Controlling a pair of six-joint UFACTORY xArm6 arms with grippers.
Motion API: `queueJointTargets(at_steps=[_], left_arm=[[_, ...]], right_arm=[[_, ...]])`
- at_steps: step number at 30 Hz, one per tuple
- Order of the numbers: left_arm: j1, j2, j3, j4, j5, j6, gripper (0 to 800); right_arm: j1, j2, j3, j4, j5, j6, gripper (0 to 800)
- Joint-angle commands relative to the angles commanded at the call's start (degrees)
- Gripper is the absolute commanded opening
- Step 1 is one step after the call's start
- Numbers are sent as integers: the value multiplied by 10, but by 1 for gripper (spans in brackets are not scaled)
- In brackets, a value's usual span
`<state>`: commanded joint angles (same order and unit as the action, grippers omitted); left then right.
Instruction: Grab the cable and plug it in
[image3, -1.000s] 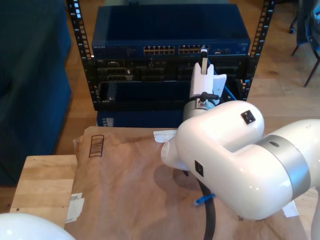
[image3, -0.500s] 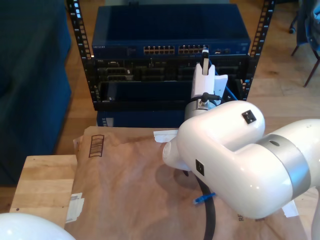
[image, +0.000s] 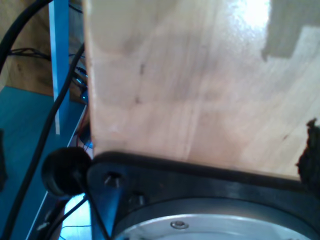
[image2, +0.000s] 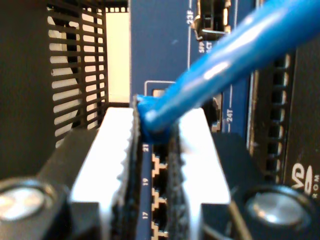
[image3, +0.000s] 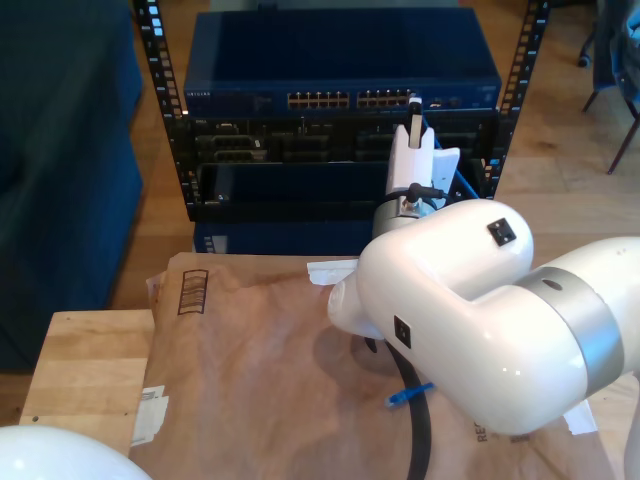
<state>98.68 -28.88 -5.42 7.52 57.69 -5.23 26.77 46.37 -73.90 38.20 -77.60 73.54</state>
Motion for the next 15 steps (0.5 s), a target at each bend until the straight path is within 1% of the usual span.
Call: queueJointTargets(at_steps=[15], left_arm=[[1,0,0,1,1,0,800]], right_arm=[[2,1,0,-1,-1,-1,0]])
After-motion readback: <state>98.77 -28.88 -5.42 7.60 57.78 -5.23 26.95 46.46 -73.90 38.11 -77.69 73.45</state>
